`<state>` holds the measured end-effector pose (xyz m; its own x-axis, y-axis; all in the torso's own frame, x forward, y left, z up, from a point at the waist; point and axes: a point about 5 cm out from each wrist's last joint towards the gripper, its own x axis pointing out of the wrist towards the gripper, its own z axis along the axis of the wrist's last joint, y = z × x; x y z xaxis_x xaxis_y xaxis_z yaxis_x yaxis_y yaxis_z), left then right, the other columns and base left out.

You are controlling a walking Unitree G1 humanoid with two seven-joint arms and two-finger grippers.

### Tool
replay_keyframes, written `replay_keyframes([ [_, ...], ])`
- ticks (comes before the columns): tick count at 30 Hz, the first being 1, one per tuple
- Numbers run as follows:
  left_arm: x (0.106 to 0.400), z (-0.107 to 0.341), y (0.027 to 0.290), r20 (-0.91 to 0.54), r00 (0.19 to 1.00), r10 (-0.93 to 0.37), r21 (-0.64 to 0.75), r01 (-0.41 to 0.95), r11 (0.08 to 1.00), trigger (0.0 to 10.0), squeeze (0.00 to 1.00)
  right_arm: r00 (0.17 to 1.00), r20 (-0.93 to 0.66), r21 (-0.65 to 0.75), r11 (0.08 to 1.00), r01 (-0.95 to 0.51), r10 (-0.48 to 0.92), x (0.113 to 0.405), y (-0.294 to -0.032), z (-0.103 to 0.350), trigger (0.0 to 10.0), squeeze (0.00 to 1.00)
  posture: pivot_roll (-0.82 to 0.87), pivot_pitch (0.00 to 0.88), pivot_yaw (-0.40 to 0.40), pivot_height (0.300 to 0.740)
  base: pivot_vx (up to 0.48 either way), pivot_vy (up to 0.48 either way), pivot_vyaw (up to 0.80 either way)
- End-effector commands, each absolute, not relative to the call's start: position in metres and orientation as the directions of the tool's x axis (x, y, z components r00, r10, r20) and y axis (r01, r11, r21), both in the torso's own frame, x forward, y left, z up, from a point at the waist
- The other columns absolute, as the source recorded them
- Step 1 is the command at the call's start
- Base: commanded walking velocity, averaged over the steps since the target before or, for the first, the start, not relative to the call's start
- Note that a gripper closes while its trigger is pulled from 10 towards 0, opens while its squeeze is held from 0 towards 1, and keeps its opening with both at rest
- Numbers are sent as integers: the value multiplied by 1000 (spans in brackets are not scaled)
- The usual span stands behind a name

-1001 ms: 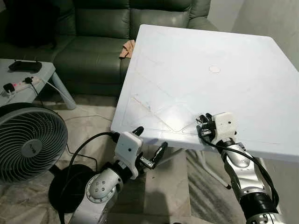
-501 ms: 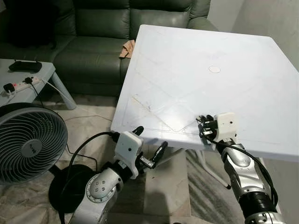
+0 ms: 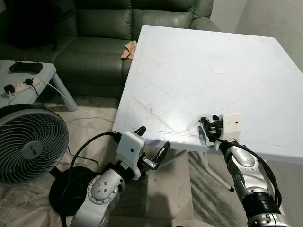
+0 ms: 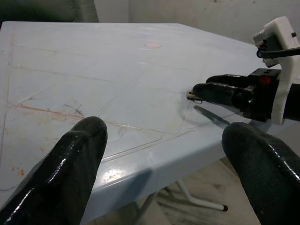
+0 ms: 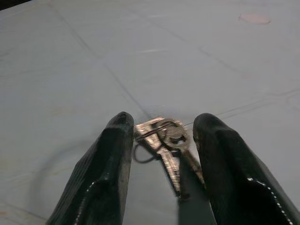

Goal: Hang keys on a hook

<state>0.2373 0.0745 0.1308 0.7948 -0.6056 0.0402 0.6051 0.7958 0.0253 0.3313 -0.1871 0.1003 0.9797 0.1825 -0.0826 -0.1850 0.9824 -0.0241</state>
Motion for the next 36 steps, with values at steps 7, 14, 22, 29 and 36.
replay_keyframes([
  [7,237,129,74,33,799,-601,27,600,800,10000,0,977,-102,17,982,-189,190,336,-174,105,10000,0,-2,133,-39,740,0,0,0],
  [14,237,129,74,36,799,-600,27,599,800,10000,0,979,-104,15,985,-175,175,339,-169,108,10000,0,1,133,-41,740,0,0,0],
  [22,236,129,73,37,800,-599,26,598,801,10000,0,988,-101,-39,992,-121,116,340,-173,110,1020,0,1,132,-42,740,0,0,0],
  [29,236,129,74,36,800,-598,27,598,801,10000,0,989,-107,-58,992,-111,104,339,-176,110,0,0,2,132,-43,740,0,0,0],
  [36,235,129,74,36,800,-599,27,598,801,10000,0,989,-101,-47,993,-110,105,339,-176,110,0,0,3,130,-43,740,0,0,0],
])
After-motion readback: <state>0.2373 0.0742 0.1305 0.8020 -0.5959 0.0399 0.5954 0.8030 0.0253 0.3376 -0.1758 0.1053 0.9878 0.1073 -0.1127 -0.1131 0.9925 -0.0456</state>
